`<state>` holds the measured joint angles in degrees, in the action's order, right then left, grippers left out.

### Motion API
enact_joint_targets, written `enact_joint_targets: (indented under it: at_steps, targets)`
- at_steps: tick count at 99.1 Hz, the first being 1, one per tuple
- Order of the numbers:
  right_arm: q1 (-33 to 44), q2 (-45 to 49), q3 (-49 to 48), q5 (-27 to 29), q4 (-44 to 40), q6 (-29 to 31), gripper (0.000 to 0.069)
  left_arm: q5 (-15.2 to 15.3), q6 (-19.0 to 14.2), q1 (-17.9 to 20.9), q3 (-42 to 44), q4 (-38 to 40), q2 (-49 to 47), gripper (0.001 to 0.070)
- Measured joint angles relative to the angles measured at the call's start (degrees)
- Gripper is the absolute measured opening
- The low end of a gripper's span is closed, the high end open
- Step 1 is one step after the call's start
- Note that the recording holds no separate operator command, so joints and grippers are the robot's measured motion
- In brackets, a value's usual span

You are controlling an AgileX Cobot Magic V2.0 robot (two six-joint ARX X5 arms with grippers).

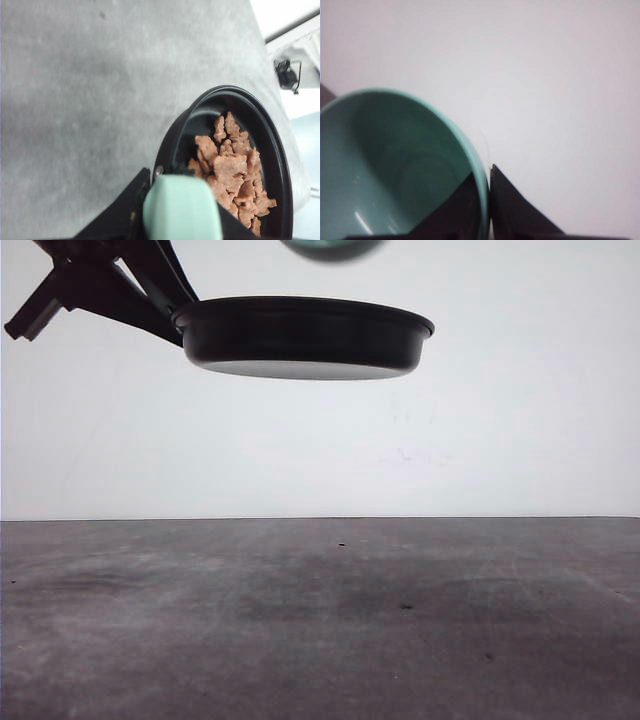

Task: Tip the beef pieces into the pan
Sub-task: 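Tilt the bowl over the held pan with the right gripper, pouring cubes, then lower the empty bowl onto the table and open the right gripper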

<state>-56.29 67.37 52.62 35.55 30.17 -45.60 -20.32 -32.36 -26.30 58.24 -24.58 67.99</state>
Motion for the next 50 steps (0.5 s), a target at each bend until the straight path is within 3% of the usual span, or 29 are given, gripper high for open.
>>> enact_joint_targets:
  at_steps: [13, 24, 39, 50]
  targets:
    - [-0.52, -0.15, 0.07, -1.53, 3.82, -15.65, 0.0014, 0.04, 0.0, -0.02, 0.0, 0.11, 0.0, 0.0049]
    - [-0.61, 0.07, 0.07, -2.1, 3.13, -23.98, 0.0014, 0.04, 0.0, 0.0, 0.0, 0.15, 0.0, 0.0049]
    - [-1.03, 0.11, 0.17, -4.11, 3.32, -28.79, 0.0014, 0.07, 0.0, -0.02, 0.0, 0.13, 0.0, 0.0049]
    - [-1.07, 0.22, 1.7, -4.44, 3.91, -27.34, 0.0014, 0.07, -0.02, 0.0, 0.0, 0.13, 0.0, 0.0049]
